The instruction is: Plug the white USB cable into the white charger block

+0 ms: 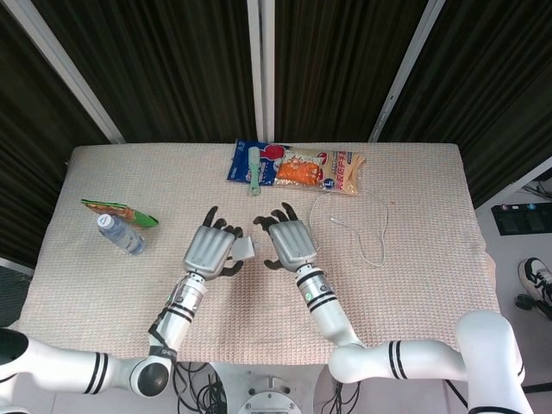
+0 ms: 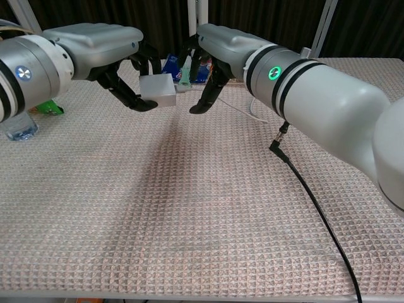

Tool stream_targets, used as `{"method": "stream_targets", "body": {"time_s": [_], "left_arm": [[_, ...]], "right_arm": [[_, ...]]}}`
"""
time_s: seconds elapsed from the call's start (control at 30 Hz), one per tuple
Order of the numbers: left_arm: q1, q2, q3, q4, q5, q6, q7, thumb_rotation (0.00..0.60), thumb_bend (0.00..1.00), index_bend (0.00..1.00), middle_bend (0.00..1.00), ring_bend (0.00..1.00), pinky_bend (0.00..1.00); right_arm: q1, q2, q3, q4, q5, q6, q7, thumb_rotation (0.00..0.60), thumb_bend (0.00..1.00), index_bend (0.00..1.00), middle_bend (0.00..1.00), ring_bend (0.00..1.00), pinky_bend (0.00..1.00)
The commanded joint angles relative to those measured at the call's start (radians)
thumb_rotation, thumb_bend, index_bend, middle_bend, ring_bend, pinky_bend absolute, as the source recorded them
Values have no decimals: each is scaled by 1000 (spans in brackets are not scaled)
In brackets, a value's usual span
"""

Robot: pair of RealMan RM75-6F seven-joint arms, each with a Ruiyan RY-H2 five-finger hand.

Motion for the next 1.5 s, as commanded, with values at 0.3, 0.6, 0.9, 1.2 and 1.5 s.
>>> {"method": "stream_targets", "body": {"time_s": [0.3, 0.6, 0.9, 1.2, 1.5], "left_arm": [[53, 14, 58, 88, 32, -95, -171, 476, 279, 436, 401, 221, 32], [61, -53, 100, 240, 6, -200, -231, 539, 262, 325, 337, 151, 16], [155, 94, 123, 173, 201, -75, -353, 600, 211, 155, 169, 32, 0], [388, 380, 235, 276, 513, 116, -756, 600, 208, 181, 184, 32, 0], [614, 474, 300, 380, 573, 277, -979, 600, 208, 184, 186, 32, 0]], "right_arm": [[-102, 172, -81, -138, -84, 52, 2, 600, 0, 93, 216, 90, 0], [-211, 315, -153, -205, -183, 78, 94, 600, 0, 91, 216, 84, 0], [-326, 466, -201, -242, -308, 122, 225, 600, 0, 84, 221, 84, 0], [-536, 743, -318, -234, -592, 247, 561, 600, 155, 106, 203, 84, 0], [-733, 817, -402, -98, -757, 432, 778, 600, 201, 106, 151, 5, 0]]}}
